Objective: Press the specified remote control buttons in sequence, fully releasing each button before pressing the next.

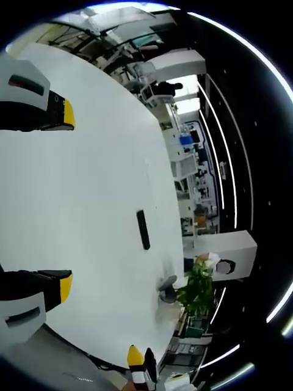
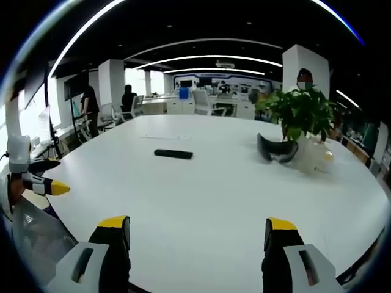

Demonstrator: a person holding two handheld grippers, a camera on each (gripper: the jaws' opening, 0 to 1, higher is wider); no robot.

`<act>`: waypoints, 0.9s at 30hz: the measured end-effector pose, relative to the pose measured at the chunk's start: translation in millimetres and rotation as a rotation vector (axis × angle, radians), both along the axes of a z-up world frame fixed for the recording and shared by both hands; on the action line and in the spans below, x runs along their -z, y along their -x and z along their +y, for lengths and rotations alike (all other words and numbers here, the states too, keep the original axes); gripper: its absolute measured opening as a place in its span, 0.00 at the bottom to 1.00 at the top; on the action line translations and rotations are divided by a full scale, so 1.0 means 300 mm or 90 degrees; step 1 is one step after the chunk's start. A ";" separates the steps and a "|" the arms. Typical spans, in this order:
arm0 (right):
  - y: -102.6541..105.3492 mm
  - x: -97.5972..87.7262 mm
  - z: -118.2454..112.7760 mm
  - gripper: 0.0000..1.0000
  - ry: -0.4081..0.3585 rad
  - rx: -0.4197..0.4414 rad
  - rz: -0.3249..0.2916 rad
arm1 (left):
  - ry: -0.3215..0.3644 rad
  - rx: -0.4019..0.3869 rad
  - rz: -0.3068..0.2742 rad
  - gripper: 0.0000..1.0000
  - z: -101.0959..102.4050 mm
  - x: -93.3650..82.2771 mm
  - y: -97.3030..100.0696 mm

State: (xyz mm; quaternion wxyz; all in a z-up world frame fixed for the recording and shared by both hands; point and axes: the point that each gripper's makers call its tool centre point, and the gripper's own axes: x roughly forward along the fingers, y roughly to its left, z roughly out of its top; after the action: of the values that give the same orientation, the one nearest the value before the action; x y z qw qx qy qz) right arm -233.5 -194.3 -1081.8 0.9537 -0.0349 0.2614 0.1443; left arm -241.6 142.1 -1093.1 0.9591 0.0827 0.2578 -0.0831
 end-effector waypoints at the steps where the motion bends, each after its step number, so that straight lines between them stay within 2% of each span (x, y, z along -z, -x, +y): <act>1: 0.000 0.000 0.001 0.90 0.000 -0.001 0.000 | 0.001 0.000 0.000 0.98 0.000 0.000 0.000; 15: 0.001 -0.002 0.005 0.91 -0.004 -0.004 -0.001 | 0.011 0.001 0.003 0.98 -0.002 -0.002 -0.003; 17: 0.000 -0.004 0.005 0.90 -0.005 -0.003 -0.002 | 0.021 0.006 -0.008 0.98 -0.010 -0.014 -0.005; 27: 0.002 -0.002 0.009 0.90 -0.004 -0.008 0.000 | 0.008 0.019 0.001 0.98 -0.022 -0.009 -0.005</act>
State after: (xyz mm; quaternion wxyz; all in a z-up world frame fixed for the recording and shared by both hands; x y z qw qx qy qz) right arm -234.1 -191.5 -1081.3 0.9529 -0.0335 0.2607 0.1514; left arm -239.9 135.4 -1090.4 0.9579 0.0808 0.2569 -0.0993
